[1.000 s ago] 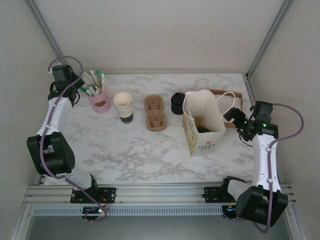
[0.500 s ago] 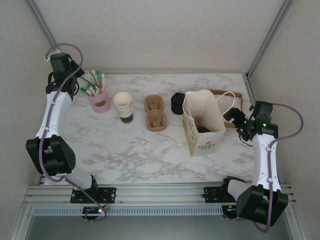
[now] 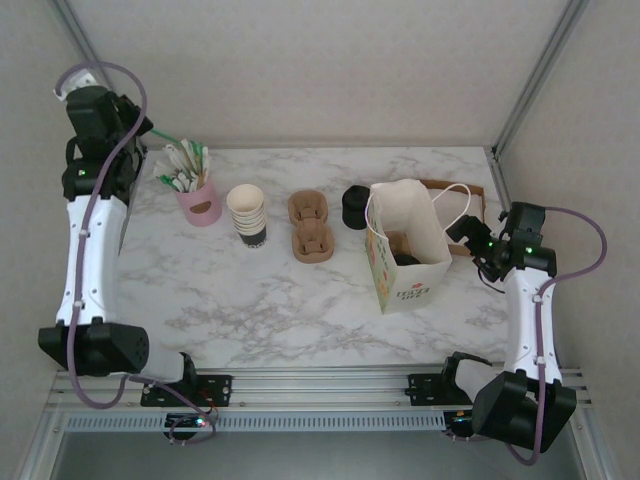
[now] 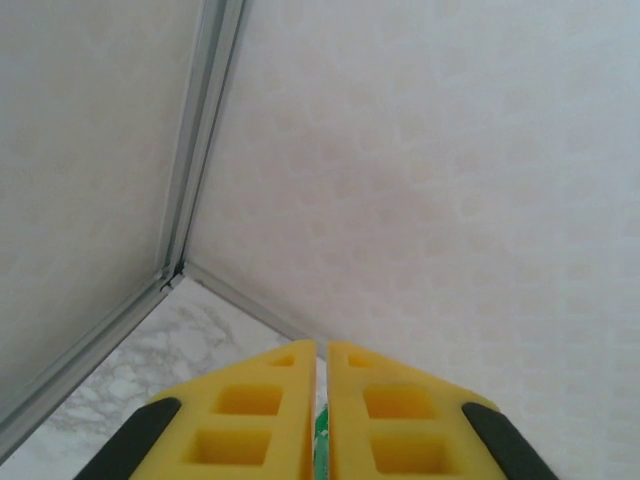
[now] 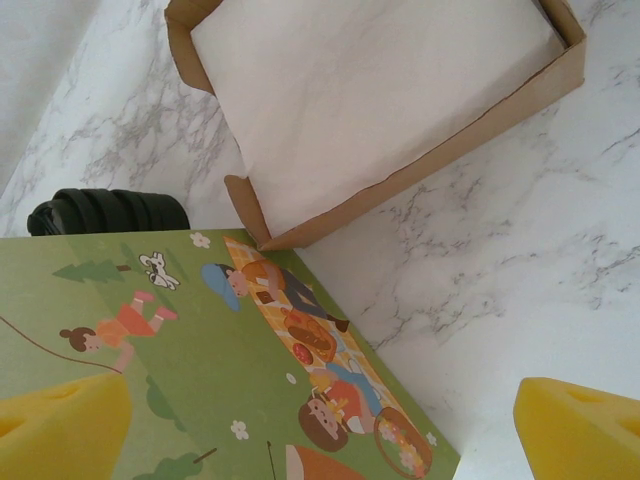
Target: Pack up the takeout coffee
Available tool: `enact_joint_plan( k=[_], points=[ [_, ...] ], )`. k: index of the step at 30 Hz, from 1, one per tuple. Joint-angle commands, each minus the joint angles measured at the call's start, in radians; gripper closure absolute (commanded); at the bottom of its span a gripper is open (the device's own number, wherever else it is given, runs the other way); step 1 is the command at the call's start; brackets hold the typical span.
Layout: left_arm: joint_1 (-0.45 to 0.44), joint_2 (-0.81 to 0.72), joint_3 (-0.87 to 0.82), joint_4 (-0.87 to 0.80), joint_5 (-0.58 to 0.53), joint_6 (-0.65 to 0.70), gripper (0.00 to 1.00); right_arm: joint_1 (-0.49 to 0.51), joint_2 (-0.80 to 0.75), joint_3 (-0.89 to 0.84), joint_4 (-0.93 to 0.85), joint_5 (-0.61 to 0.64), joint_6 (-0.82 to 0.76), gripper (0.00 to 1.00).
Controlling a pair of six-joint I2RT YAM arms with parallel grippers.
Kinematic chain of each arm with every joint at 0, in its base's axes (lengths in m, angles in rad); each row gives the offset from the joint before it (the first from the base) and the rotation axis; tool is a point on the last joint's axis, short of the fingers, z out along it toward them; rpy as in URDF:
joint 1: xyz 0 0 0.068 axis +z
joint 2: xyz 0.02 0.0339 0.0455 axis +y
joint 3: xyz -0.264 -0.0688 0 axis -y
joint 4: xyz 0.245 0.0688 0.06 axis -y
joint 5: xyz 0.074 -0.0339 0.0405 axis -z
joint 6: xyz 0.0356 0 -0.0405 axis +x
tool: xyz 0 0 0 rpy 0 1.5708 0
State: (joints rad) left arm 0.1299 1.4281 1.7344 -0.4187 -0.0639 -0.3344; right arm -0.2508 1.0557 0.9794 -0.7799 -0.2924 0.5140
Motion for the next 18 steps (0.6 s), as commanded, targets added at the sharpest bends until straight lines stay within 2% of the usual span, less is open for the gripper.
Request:
enact_joint_plan(
  k=[1,8,15,18],
  points=[
    [-0.015,-0.047,0.044,-0.034,0.053,0.007,0.88,-0.006,-0.021,0.005,0.004,-0.017,0.014,0.01],
    [-0.076,-0.068,0.078,0.03,0.334,-0.06,0.87,-0.006,-0.038,0.007,-0.005,-0.016,0.019,0.01],
    [-0.283,0.003,0.131,0.087,0.473,-0.078,0.87,-0.005,-0.066,0.008,-0.028,0.002,0.019,0.01],
    [-0.389,0.045,0.164,0.087,0.498,-0.062,0.87,-0.005,-0.081,0.008,-0.04,0.013,0.018,0.01]
  ],
)
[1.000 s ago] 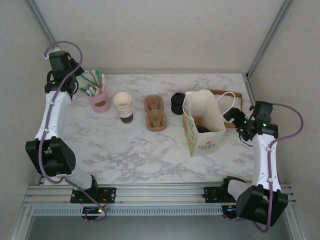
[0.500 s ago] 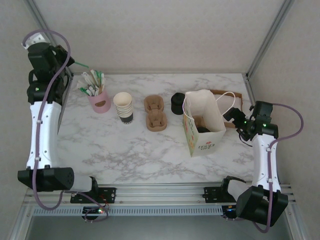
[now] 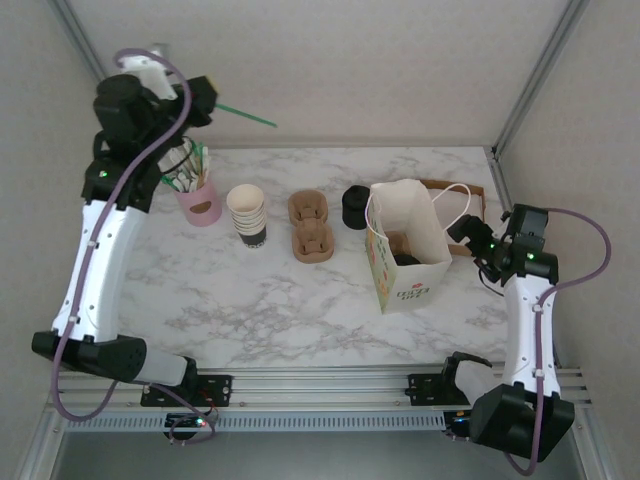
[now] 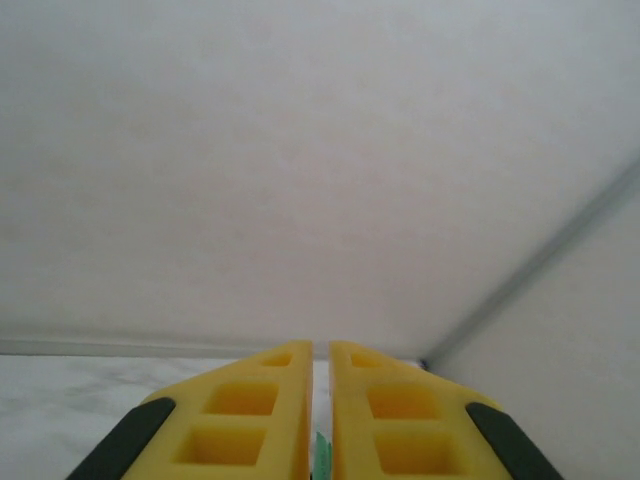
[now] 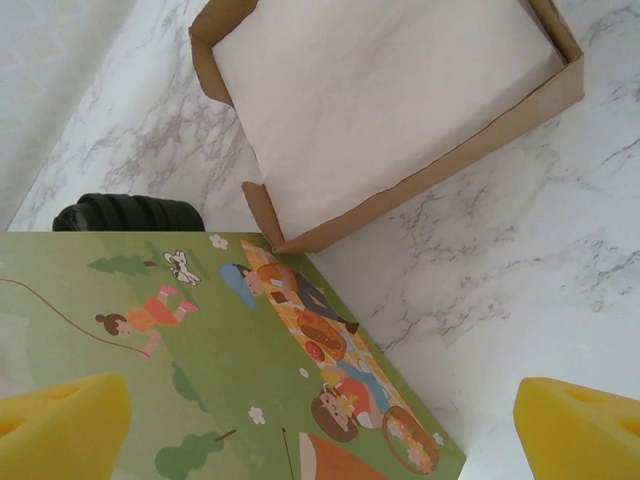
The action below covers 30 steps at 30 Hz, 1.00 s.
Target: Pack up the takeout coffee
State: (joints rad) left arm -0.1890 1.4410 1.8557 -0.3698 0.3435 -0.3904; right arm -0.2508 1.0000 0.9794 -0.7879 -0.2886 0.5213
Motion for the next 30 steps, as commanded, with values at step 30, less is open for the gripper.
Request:
enact_joint_plan(
  k=[30],
  points=[
    [-0.585,0.558,0.564,-0.28,-0.092,0.234,0.84,-0.005,-0.082,-0.033,-0.062,0.046,-0.001,0.01]
  ],
)
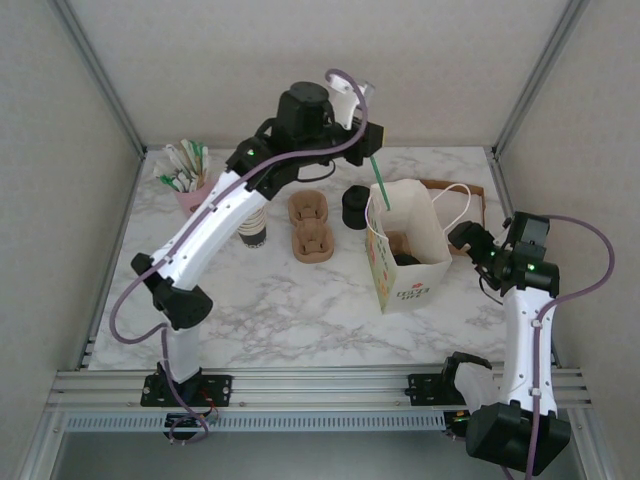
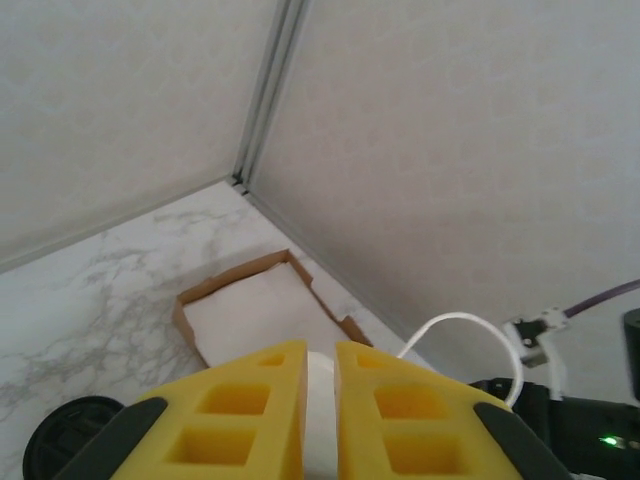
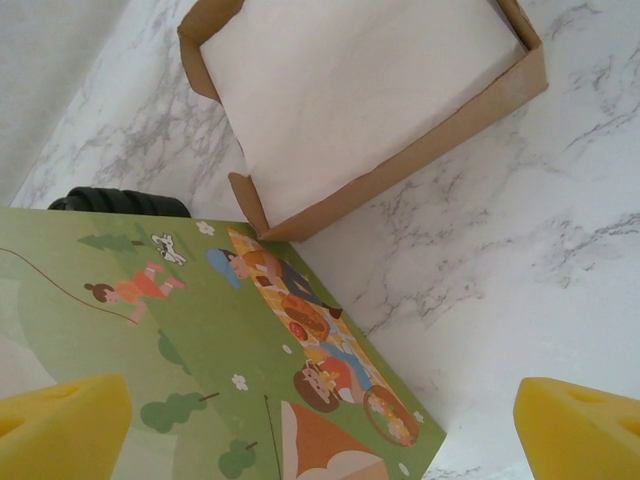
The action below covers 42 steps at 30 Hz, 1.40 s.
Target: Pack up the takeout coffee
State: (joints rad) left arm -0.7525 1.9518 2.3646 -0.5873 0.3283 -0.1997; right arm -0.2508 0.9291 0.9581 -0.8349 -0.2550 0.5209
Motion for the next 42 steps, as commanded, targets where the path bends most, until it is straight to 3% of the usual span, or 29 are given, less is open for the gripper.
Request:
enact_joint_plan(
  k=[1,13,42],
  points=[
    [-0.027,0.069,0.077,-0.075,-0.093,0.05,0.84,-0.005,-0.013,-0.014,-0.015,0.013,0.0,0.01],
    [-0.103,0.194,0.136,-0.138,-0.263,0.13,0.83,-0.006,-0.01,-0.036,-0.004,0.018,-0.005,0.01],
    [-0.14,0.381,0.137,-0.189,-0.293,0.194,0.83,-0.005,-0.012,-0.101,0.03,0.015,-0.002,0.01]
  ],
)
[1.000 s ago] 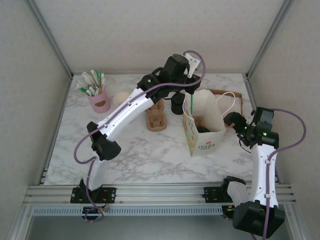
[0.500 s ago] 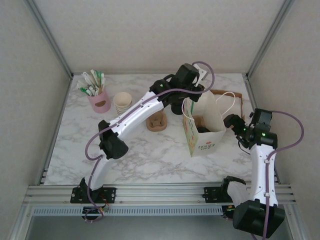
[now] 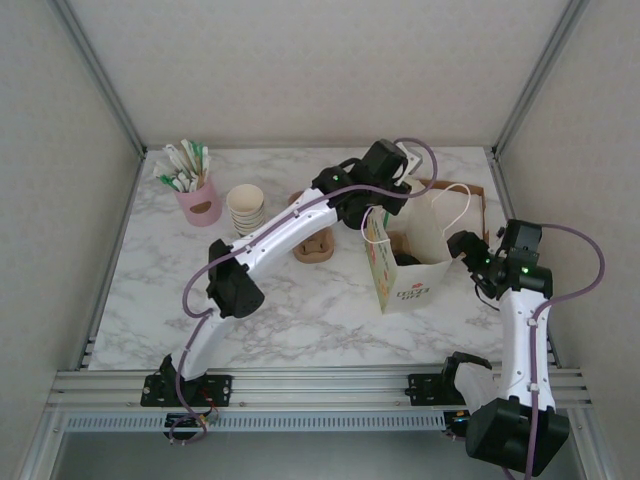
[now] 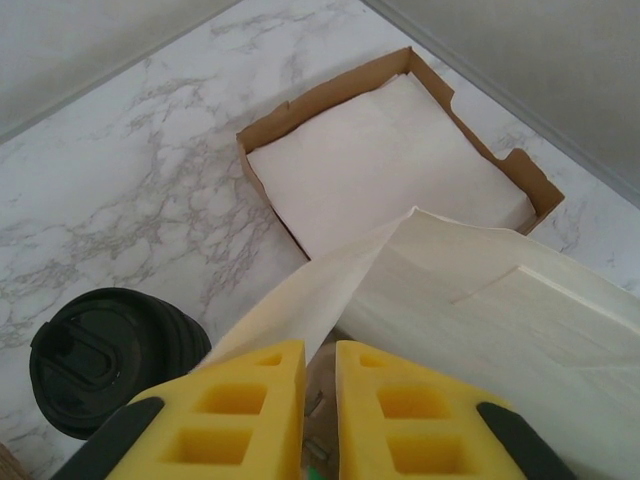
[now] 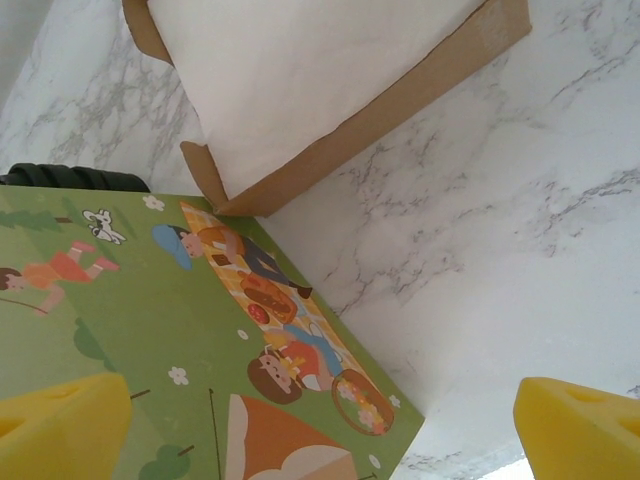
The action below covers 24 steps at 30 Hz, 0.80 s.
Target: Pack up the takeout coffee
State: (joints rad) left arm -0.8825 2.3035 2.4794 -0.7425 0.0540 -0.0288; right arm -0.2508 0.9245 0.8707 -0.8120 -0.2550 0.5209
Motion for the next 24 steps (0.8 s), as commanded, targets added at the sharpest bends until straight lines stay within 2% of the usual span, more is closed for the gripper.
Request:
enact_joint_plan(
  k=[1,7,17,24],
  points=[
    [-0.011,0.034,0.023,-0.035,-0.019,0.025,0.83,-0.006,-0.008,-0.016,0.007,0.015,-0.004,0.01],
    [-0.012,0.054,0.023,-0.04,-0.025,0.029,0.79,-0.006,-0.005,-0.021,0.015,0.014,-0.003,0.01],
    [-0.013,0.055,0.04,-0.016,-0.001,0.017,0.56,-0.006,0.0,-0.029,0.024,0.014,-0.007,0.01],
    [-0.013,0.025,0.049,-0.002,0.025,0.001,0.44,-0.005,0.007,-0.035,0.03,0.015,-0.008,0.01]
  ],
)
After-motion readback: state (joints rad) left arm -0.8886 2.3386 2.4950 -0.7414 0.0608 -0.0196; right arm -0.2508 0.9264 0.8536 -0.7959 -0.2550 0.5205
